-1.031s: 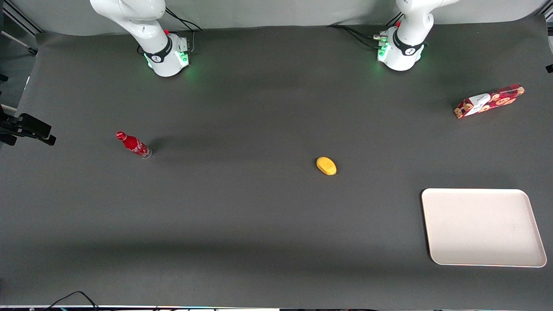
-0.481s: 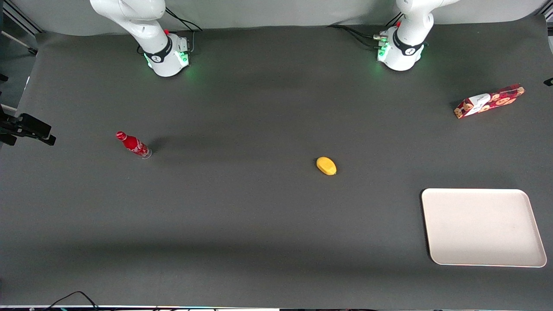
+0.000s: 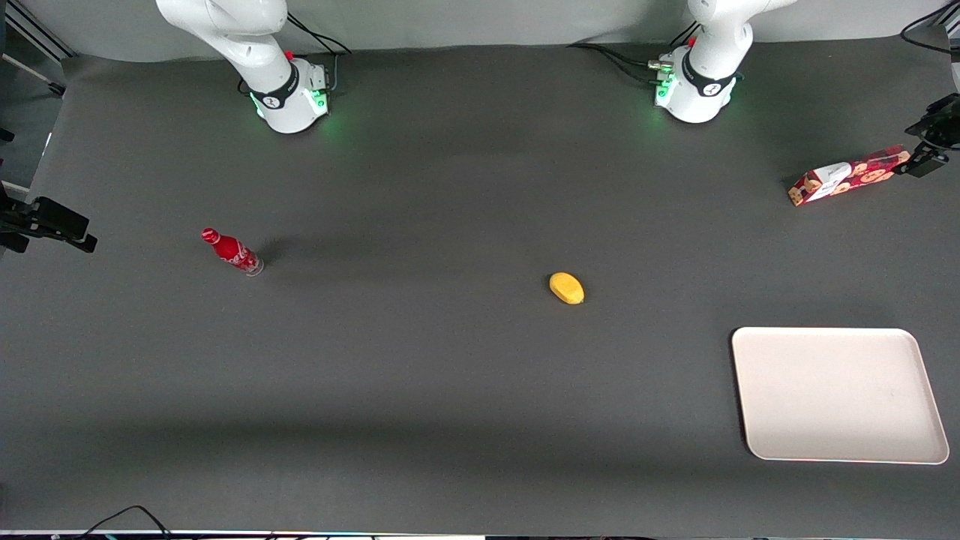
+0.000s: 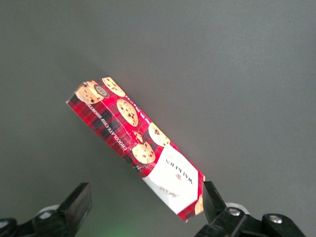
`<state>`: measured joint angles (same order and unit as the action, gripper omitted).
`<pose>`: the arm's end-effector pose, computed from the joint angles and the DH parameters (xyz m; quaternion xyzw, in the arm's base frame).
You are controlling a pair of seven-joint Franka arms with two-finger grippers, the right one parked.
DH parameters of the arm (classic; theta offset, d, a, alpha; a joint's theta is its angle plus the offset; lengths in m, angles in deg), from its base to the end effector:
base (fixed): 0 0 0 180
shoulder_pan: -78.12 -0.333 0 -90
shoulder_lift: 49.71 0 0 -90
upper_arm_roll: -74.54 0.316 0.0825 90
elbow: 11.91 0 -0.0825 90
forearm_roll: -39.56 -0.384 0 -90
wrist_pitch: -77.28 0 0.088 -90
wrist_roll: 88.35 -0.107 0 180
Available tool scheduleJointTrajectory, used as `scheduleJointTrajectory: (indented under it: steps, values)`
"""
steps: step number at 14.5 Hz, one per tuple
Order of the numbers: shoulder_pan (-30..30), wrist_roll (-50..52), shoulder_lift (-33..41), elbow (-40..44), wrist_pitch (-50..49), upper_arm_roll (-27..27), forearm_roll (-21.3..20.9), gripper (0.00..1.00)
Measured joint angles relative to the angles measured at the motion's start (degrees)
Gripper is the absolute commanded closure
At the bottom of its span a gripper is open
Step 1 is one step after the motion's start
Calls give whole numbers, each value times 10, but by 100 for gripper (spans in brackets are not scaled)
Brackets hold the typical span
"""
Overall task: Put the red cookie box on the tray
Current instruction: 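Close the left gripper on the end of the red cookie box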
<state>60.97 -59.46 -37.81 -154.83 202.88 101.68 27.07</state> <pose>0.3100 0.3094 0.3447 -0.8438 -0.5325 0.0592 0.0304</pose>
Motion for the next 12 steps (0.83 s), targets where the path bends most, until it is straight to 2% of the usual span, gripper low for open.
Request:
scheduleJointTrajectory:
  steps: [4, 12]
  values:
    - [-3, 2, -3, -76, 123, 50, 0, 0]
    - [-4, 2, -54, -139, 267, 98, 0, 0]
